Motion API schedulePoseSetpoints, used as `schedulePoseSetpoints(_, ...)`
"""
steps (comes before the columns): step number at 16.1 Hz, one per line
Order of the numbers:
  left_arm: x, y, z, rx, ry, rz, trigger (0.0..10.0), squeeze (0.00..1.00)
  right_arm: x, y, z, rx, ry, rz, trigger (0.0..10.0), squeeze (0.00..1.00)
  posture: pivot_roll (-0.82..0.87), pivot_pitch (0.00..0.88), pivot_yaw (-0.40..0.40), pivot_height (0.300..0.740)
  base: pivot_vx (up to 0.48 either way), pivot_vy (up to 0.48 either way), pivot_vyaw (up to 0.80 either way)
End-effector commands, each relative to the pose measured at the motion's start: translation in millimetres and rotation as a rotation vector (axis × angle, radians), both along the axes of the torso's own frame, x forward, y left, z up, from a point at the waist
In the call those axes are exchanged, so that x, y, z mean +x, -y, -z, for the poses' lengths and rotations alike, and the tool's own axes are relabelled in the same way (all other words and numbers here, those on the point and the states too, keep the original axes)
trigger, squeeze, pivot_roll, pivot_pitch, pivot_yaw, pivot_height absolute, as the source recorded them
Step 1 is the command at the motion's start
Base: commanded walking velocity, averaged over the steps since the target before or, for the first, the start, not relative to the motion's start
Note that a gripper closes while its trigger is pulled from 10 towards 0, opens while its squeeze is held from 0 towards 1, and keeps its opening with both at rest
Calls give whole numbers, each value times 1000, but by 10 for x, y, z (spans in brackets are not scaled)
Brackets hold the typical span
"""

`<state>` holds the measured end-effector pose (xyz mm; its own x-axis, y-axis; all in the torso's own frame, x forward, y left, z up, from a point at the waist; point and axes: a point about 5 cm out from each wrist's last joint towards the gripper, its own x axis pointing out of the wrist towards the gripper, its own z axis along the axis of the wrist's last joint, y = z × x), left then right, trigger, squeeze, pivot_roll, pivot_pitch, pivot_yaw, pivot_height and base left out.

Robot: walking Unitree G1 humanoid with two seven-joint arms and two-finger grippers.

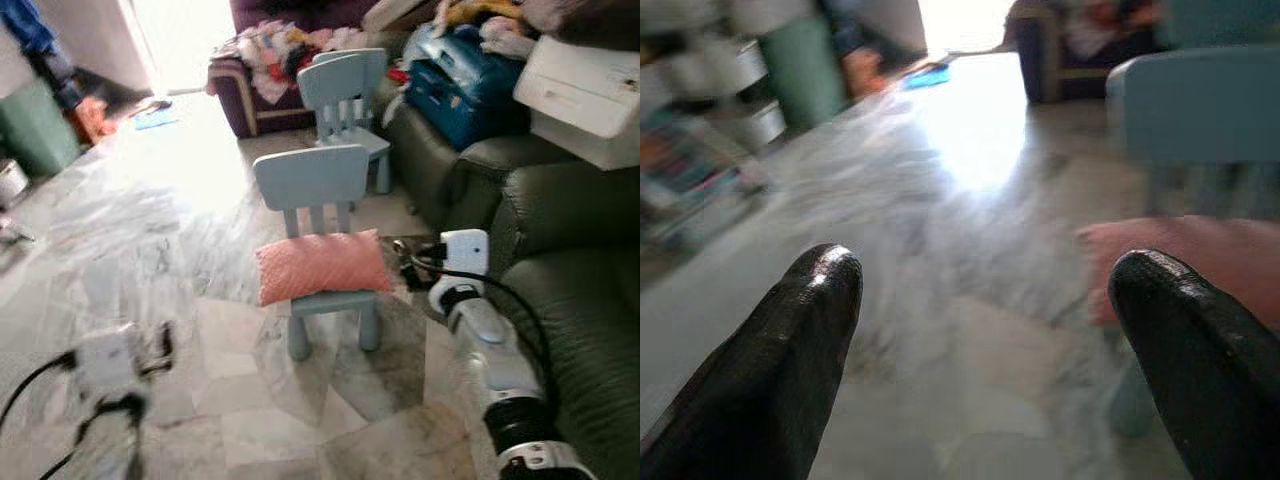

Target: Move the pillow to the sofa

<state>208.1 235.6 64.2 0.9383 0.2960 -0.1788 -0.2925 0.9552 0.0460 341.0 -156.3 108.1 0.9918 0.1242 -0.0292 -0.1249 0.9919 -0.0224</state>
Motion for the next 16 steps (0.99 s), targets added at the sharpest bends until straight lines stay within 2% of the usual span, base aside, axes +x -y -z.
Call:
schedulePoseSetpoints(1,-32,-77,-14,16,-1,-25,10000,0,27,-55,-77,-4,38,14,10000,0,-123,0,65,740,0,0,0)
schedulePoseSetpoints(2,-46,-71,8,7,-17,-12,10000,0,14,-71,-83,-20,47,20,10000,0,-124,0,65,740,0,0,0)
schedulePoseSetpoints(3,-11,-22,14,-17,-25,48,10000,0,-19,-107,-87,-66,60,-18,10000,0,-126,0,65,740,0,0,-631)
schedulePoseSetpoints(5,19,15,15,-26,-29,89,10000,0,-38,-99,-79,-80,63,-40,10000,0,-132,0,61,740,0,0,-706)
schedulePoseSetpoints(6,61,55,10,-34,-35,149,10000,0,-64,13,-48,-113,54,-29,10000,0,-141,0,56,740,0,0,-781)
schedulePoseSetpoints(11,190,-28,-34,-33,-15,126,10000,0,-114,318,-21,-137,21,72,10000,0,-174,0,55,740,0,0,-775)
schedulePoseSetpoints(13,221,-28,-44,-35,-8,135,10000,0,-97,314,-50,-130,26,76,10000,0,-177,0,55,740,0,0,-769)
schedulePoseSetpoints(16,272,-31,-63,-45,18,143,10000,0,-32,194,-175,-131,73,47,10000,0,-179,0,47,740,0,0,-767)
